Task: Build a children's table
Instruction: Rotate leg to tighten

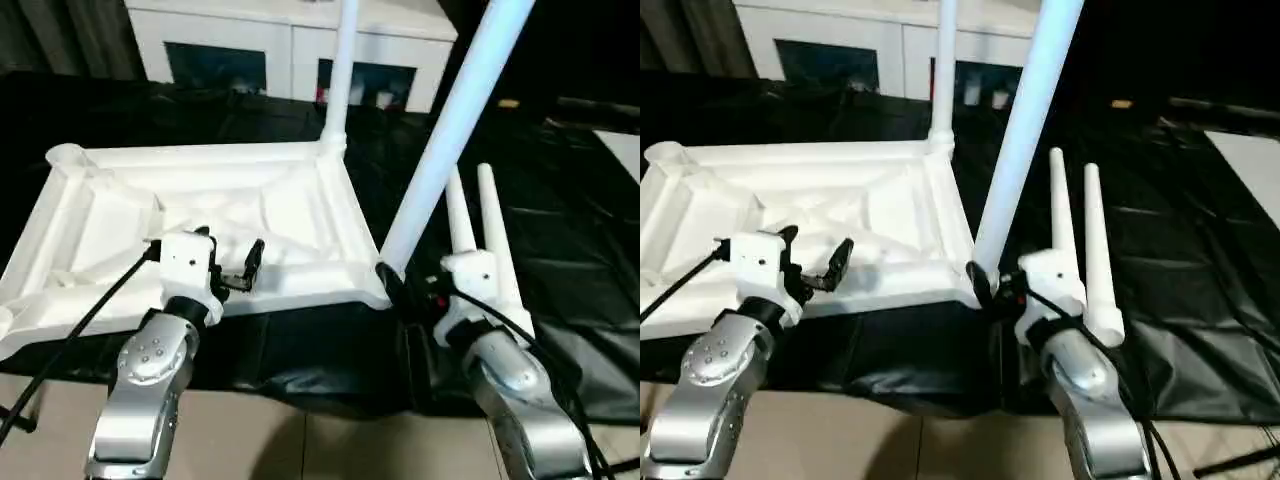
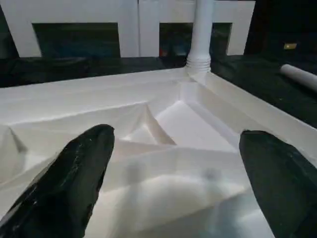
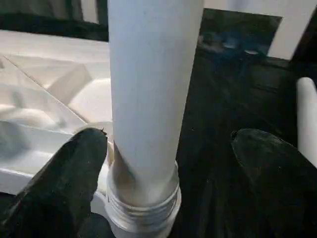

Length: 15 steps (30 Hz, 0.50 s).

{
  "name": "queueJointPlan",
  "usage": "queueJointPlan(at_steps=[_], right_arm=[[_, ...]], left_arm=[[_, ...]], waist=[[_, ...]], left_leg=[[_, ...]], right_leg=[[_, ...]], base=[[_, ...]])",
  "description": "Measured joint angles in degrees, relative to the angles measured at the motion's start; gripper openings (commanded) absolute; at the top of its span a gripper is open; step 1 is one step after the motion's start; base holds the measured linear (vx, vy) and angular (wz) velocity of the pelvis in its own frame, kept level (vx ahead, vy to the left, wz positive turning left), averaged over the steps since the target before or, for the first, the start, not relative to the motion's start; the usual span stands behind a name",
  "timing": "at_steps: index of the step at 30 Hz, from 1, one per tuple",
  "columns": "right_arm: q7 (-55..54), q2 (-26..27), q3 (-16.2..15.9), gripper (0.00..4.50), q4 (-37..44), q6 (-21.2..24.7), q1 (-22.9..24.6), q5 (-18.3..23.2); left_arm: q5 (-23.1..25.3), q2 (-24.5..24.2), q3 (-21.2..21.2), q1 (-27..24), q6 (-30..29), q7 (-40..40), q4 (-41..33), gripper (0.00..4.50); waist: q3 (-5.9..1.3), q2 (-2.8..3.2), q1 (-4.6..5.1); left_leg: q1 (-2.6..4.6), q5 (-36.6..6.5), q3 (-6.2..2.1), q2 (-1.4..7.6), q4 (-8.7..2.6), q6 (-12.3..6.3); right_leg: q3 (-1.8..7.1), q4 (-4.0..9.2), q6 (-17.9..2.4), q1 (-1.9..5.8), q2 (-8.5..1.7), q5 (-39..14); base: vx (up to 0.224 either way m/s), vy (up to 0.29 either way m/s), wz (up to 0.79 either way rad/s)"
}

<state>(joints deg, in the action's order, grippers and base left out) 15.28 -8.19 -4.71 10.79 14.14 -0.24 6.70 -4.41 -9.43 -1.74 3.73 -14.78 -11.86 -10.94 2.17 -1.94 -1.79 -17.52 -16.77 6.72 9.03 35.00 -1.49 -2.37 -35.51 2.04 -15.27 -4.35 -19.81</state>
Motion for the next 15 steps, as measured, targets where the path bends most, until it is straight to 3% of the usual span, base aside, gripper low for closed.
queueJointPlan(at_steps=[1,3,4,5,6,7,8,9,10,11,12,13,14,15], right_arm=[[0.34,-0.47,0.15,4.44,0.11,-0.05,0.16,0.14],[0.89,-1.34,0.5,4.44,0.2,-0.12,0.68,0.42],[0.97,-1.59,0.78,4.44,0.2,-0.13,0.74,0.42],[0.95,-1.63,1.26,4.44,0.31,-0.29,0.65,0.41],[0.97,-1.5,1.26,4.44,0.27,-0.36,0.35,0.41],[1.18,-1.02,0.79,4.44,0.51,-0.53,-0.34,0.46],[1.57,-1.03,0.16,4.44,0.95,-0.62,-0.2,0.55],[1.62,-1.01,-0.19,4.44,1.56,-0.67,0.32,0.58],[1.48,-1.36,0.05,4.44,1.63,-0.76,0.92,0.5],[1.33,-2.09,1.44,4.44,1.44,-0.72,2.63,0.44],[1.25,-2.79,2.37,4.44,1.04,-0.57,2.86,0.39],[1.16,-2.74,2.87,4.44,1.26,-0.65,2.41,0.4],[1.18,-2.6,2.84,4.44,1.85,-0.8,2.23,0.42],[1.08,-2.48,2.81,4.44,2.17,-0.94,2.08,0.39]], left_arm=[[-0.31,-0.11,-0.11,0.49,0.0,-0.25,0.07,4.5],[-0.49,-0.1,0.04,1.29,0.04,-0.51,0.1,4.5],[-0.51,-0.2,-0.01,1.46,0.1,-0.56,0.1,4.5],[-0.51,-0.55,-0.2,1.45,0.12,-0.57,0.12,4.5],[-0.51,-0.93,-0.75,1.11,0.15,-0.58,0.18,4.5],[-0.49,-1.48,-2.09,0.65,0.12,-0.53,0.87,4.5],[-0.49,-2.18,-2.71,0.65,0.06,-0.53,1.31,4.5],[-0.5,-2.28,-2.98,0.82,0.07,-0.54,1.28,4.5],[-0.53,-1.94,-2.71,0.94,0.15,-0.67,1.35,4.5],[-0.66,-0.18,-0.61,1.63,0.12,-1.13,1.44,4.5],[-0.94,0.35,0.93,1.23,0.18,-1.66,1.05,4.5],[-0.96,0.1,1.28,1.1,0.19,-1.81,0.92,4.5],[-0.96,-0.37,1.18,1.19,0.22,-1.81,0.85,4.5],[-0.95,-0.86,0.81,1.22,0.29,-1.82,0.66,4.5]], waist=[[0.03,0.17,-0.3],[-0.13,0.55,-0.62],[-0.18,0.68,-0.78],[-0.22,0.79,-1.03],[-0.25,0.74,-0.84],[-0.44,0.4,-0.17],[-0.67,-0.11,0.18],[-0.87,-0.88,0.51],[-0.79,-1.13,0.87],[-0.67,-0.41,0.45],[-0.52,-0.5,-0.2],[-0.45,0.24,-0.51],[-0.48,1.39,-0.5],[-0.5,2.67,-0.57]], left_leg=[[-0.39,-0.39,-0.1,-0.22,0.48,-0.68],[-0.69,-1.03,-0.46,0.42,1.38,-1.91],[-0.59,-1.03,-0.52,0.71,1.44,-1.84],[-0.23,-0.96,-0.89,0.95,1.35,-0.34],[0.22,-0.91,-1.46,1.26,1.05,1.23],[0.59,-0.94,-1.94,0.74,0.97,2.29],[0.94,-1.09,-2.27,0.06,0.87,2.49],[1.2,-1.46,-2.51,-0.97,1.13,2.26],[0.75,-1.96,-2.47,-1.4,1.94,1.61],[-0.43,-2.0,-2.55,-1.5,5.64,-3.28],[-1.44,-1.62,-2.32,-1.87,7.53,-3.4],[-2.44,-0.73,-1.86,-2.25,6.6,-1.9],[-2.97,0.09,-1.61,-2.0,3.44,-0.56],[-2.9,2.55,-1.72,-1.48,1.99,2.14]], right_leg=[[0.33,-0.02,0.02,0.52,0.44,-0.46],[1.64,0.46,-0.3,1.51,1.92,-0.8],[1.88,0.65,-0.43,1.94,2.34,-0.96],[2.09,0.32,-0.44,2.0,2.96,-1.05],[1.62,-1.4,-0.69,0.7,2.67,-1.25],[1.0,-5.89,-1.04,-1.79,1.49,-1.54],[1.08,-7.44,-1.03,-3.66,0.62,-1.44],[1.89,-5.99,-0.76,-5.03,-0.48,-1.19],[2.26,-6.63,-0.19,-4.61,-0.87,-1.02],[3.1,-5.56,-0.27,-2.97,0.34,-1.07],[3.22,-4.26,-0.78,-1.81,0.69,-0.79],[2.8,-2.51,-1.08,-0.34,1.27,-0.14],[1.79,-1.42,-1.25,0.59,2.09,0.12],[0.96,-1.02,-1.29,1.49,2.85,0.14]], base=[[0.0,0.0,0.0],[0.035,-0.027,0.23],[0.051,-0.017,0.31],[0.07,-0.093,0.2],[0.07,-0.093,0.2],[0.056,-0.149,-0.06],[-0.018,-0.116,-0.3],[-0.018,-0.116,-0.3],[-0.021,-0.067,-0.06],[0.0,0.0,0.0],[0.0,0.0,0.0],[0.0,0.0,0.0],[0.0,0.0,0.0],[0.0,0.0,0.0]])
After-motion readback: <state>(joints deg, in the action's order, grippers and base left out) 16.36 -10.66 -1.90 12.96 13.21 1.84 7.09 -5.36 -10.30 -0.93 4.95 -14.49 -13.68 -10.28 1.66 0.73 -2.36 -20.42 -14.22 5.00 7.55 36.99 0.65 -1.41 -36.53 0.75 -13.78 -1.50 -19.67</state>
